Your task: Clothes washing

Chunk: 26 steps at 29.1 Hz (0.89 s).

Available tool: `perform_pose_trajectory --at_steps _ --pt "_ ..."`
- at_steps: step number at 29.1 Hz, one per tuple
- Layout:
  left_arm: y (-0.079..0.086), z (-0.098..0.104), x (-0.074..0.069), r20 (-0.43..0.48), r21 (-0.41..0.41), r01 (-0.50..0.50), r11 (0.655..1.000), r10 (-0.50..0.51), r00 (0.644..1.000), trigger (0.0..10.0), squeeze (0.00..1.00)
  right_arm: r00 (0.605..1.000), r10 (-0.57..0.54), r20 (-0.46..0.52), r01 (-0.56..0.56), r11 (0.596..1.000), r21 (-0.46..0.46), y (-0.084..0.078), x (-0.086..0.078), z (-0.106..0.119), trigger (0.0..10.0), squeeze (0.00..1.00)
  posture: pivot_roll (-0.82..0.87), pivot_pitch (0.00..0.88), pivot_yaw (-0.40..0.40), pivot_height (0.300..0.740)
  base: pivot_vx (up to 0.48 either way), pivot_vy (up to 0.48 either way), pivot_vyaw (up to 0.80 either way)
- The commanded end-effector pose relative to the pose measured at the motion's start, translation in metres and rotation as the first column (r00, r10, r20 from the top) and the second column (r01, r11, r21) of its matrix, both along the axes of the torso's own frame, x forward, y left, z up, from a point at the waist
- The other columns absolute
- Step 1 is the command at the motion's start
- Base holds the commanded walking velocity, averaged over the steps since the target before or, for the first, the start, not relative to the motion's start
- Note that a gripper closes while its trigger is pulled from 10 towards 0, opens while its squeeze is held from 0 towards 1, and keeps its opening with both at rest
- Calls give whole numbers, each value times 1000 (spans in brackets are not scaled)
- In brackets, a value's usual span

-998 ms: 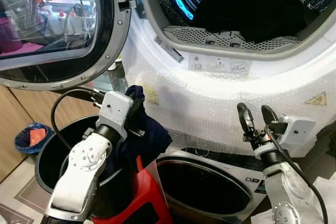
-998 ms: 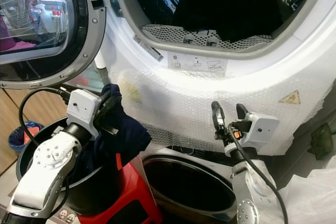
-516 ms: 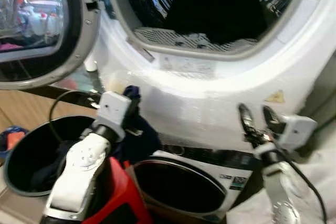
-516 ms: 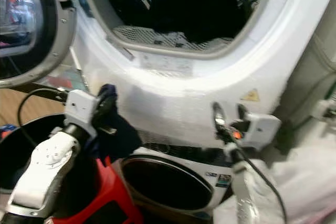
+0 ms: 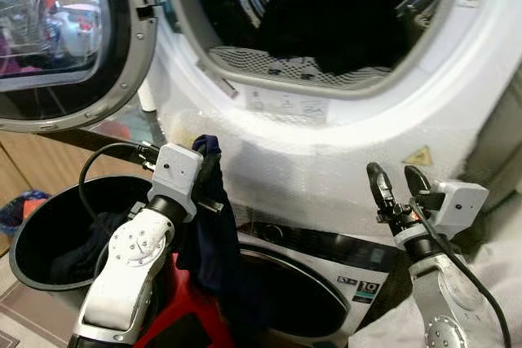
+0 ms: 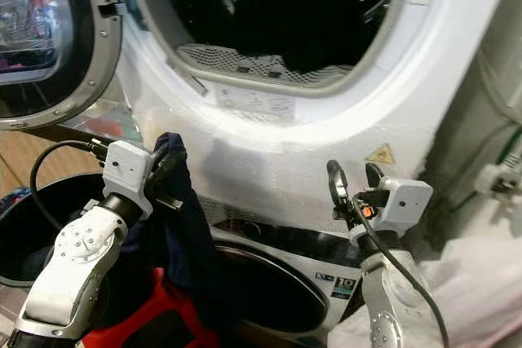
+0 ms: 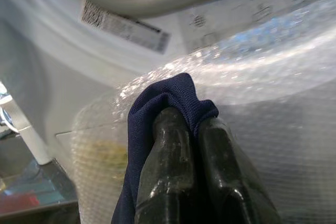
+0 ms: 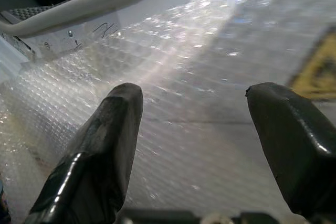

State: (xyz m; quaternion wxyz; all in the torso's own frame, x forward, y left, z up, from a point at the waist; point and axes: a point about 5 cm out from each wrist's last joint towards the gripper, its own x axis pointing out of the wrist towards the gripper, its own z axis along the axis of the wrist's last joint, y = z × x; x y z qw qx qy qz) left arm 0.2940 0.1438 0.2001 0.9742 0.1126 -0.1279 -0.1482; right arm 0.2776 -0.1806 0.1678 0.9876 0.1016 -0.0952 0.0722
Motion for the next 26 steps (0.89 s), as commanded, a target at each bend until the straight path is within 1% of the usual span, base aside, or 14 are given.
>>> perform_pose_trajectory --at_steps 1,12,15,20,21,26 --pt "0 7 -1 24 -12 -2 1000 2 1000 10000 0 1000 4 4 -4 1000 -2 0 1 2 10000 0 -10 30 -2 740 0 0 0" --pt "-3 -3 -1 10 3 0 1000 0 1000 10000 0 1000 22 -3 -22 999 -26 -1 1 -1 10000 0 -10 14 -1 740 0 0 0" --pt "-4 -13 -2 -23 -8 12 1000 -12 1000 10000 0 1000 24 -8 -24 999 -36 -1 0 -5 10000 0 -10 12 1 740 0 0 0" --pt "-4 -29 -3 -62 -16 -8 1000 7 998 10000 0 1000 21 -18 -21 999 -33 -2 -2 -9 10000 0 -14 9 5 740 0 0 0" --pt "-4 -31 -3 -72 -29 -9 1000 7 997 10000 0 1000 18 -19 -18 999 -32 -2 -2 -10 10000 0 -14 9 5 740 0 0 0" --pt "-9 -33 -3 -74 -32 5 999 -7 997 10000 0 1000 13 -17 -14 1000 -24 -1 -1 -10 10000 0 -18 5 9 740 0 0 0"
